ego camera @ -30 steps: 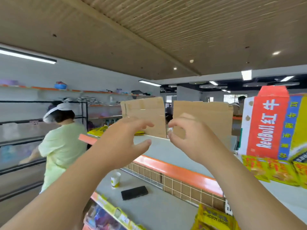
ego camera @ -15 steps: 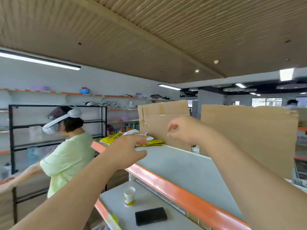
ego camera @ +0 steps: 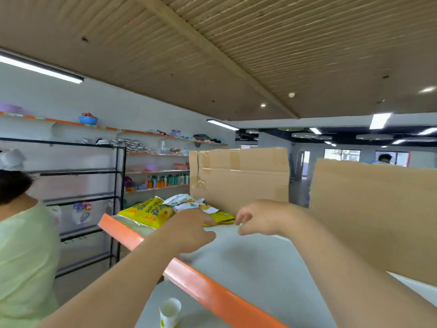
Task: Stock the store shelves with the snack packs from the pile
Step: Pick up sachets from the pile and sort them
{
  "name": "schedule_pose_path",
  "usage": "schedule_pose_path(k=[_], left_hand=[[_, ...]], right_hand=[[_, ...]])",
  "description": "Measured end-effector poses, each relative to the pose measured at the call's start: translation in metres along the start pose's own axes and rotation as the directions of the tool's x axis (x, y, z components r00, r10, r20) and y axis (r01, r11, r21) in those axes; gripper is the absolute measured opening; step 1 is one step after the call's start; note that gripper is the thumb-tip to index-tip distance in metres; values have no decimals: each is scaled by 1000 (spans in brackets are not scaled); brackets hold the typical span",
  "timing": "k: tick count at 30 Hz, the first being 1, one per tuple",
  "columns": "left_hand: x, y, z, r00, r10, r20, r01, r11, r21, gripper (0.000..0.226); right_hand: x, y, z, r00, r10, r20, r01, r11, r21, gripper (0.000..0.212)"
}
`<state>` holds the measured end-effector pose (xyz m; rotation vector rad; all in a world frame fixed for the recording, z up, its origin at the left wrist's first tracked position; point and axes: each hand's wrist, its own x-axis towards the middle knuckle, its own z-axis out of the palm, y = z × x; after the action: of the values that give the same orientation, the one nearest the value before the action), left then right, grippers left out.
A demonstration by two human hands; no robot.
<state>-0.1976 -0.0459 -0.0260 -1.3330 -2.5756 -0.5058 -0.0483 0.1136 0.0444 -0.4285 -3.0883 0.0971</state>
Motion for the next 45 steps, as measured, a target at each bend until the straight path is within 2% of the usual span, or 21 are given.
schedule_pose_path(k=[3, 7, 11, 14, 17, 21, 23, 25, 26, 28, 30, 31, 33, 35, 38, 41, 45], left_hand=[[37, -15, 14, 995, 84, 60, -87, 995, 43, 22], [82, -37, 38, 986, 73, 150, -91, 989, 119, 30], [109, -46, 66, 975, 67, 212, -116, 967, 228, 18], [114, -48, 79, 980, 73, 187, -118, 964, 237, 22], [106, -45, 74, 981, 84, 174, -131, 950, 282, 24], [97, -40, 67, 995, 62, 73, -79, 960, 268, 24], [98, -41, 67, 993, 118, 3, -117, 979, 165, 25], [101, -42, 65, 980, 199, -24, -201, 970, -136, 34], [100, -41, 63, 974, 227, -19, -220, 914, -342, 41], [99, -41, 58, 964, 267, 12, -194, 731, -654, 50], [99, -45, 58, 955, 294, 43, -156, 618, -771, 47], [95, -46, 57, 943, 329, 54, -179, 638, -749, 39], [88, -45, 56, 914, 393, 99, -272, 775, -571, 29], [84, -39, 54, 923, 368, 114, -300, 871, -389, 28], [92, -36, 52, 942, 328, 65, -301, 916, -267, 29], [122, -40, 46, 959, 250, 136, -250, 968, -21, 32], [146, -42, 43, 968, 133, 213, -187, 948, 256, 14]], right_hand=[[25, -3, 3, 996, 60, 61, -57, 997, -42, 35], [55, -8, 14, 990, 110, 84, -109, 994, -12, 37], [73, -5, 31, 983, 161, 92, -162, 987, 7, 35], [75, 8, 46, 974, 223, 45, -227, 970, 93, 31], [69, 16, 54, 967, 250, 46, -254, 962, 97, 30], [63, 21, 57, 966, 256, 17, -255, 948, 190, 27], [62, 22, 59, 963, 268, 5, -263, 940, 217, 25], [63, 21, 59, 960, 278, -34, -264, 938, 225, 27], [63, 21, 58, 957, 285, -63, -263, 935, 239, 29], [64, 20, 58, 942, 307, -139, -256, 921, 295, 33], [63, 21, 58, 920, 335, -202, -254, 905, 341, 35], [63, 22, 58, 914, 350, -206, -265, 898, 352, 35], [60, 25, 58, 915, 374, -151, -312, 894, 321, 40], [58, 26, 58, 922, 384, -54, -361, 900, 244, 47], [55, 22, 60, 930, 364, 54, -368, 919, 143, 52], [58, 18, 65, 941, 327, 85, -335, 937, 104, 59], [65, 19, 69, 946, 304, 112, -311, 949, 44, 55]])
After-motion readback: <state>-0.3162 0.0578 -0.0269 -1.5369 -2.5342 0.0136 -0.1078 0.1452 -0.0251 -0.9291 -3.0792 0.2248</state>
